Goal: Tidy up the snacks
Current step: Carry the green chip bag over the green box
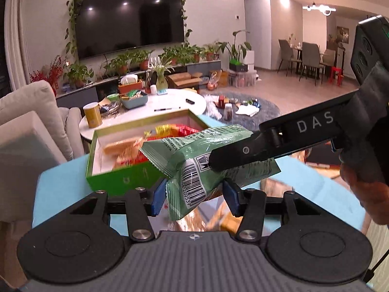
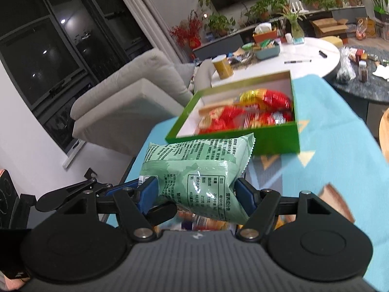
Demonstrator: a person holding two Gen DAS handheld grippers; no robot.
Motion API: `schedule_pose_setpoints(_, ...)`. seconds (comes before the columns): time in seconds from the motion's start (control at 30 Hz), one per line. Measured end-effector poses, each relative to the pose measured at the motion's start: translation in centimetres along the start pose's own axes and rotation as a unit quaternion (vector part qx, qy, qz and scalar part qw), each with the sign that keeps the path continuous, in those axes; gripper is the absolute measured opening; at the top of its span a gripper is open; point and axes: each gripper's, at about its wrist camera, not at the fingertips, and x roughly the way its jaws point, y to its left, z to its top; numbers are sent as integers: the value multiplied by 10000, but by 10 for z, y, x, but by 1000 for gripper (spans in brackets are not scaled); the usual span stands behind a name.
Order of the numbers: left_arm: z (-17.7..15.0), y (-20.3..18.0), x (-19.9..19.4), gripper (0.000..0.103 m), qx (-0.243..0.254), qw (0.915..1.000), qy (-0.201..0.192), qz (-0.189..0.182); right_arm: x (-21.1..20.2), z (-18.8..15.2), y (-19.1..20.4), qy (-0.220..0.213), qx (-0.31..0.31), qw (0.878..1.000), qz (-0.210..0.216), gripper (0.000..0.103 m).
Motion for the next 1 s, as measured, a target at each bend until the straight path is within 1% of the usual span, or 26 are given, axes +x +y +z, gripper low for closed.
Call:
schedule_pose_setpoints(0.23, 27, 10, 37, 48, -227, 9996, -149, -59, 10, 31, -16, -218, 73, 9996, -173, 56)
schedule_pose_setpoints(0.43, 39, 16, 75, 49, -254, 9996, -77, -14, 32, 51, -34, -240, 171, 9991, -297, 56)
schedule_pose_setpoints(0.67, 43, 29, 114, 50, -373, 9993, 60, -42, 60, 67, -56, -160, 278, 9987, -387, 56)
schedule_pose_setpoints(0.83, 44, 39, 146, 50, -597, 9980, 152, -150, 79, 76, -64, -162, 202, 9976, -639, 56)
schedule_pose_setpoints(1.0, 36, 49, 171, 53, -662, 9970, 365, -146, 100, 76, -68, -62, 112, 9964, -841, 57)
